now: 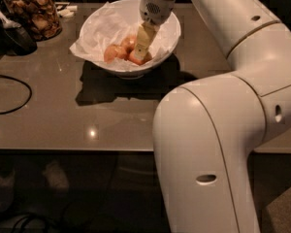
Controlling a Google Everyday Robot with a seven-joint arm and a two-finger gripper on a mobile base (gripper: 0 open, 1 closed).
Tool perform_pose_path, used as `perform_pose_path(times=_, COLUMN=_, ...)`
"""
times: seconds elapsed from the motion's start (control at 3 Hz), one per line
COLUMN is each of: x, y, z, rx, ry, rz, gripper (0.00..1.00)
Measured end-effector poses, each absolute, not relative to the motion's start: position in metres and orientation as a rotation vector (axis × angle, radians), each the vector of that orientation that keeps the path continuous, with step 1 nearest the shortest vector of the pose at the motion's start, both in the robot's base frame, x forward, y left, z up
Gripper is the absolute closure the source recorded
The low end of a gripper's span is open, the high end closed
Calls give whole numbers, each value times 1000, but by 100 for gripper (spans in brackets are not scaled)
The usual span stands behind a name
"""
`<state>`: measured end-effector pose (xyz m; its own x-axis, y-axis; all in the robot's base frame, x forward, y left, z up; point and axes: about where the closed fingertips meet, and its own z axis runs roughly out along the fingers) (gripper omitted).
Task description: Pick apple from white bowl
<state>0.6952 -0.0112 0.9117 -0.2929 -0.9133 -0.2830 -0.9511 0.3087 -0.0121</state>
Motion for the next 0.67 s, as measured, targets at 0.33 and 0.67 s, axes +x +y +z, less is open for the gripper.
perform_pose_path(times=0.33, x=697, y=-11, z=903, rx=-1705, ry=2358, rz=238, gripper=36)
perform_pose_path(times=0.67, x=698, y=-12, z=897, rx=-1707, ry=2372, rz=242, gripper=37)
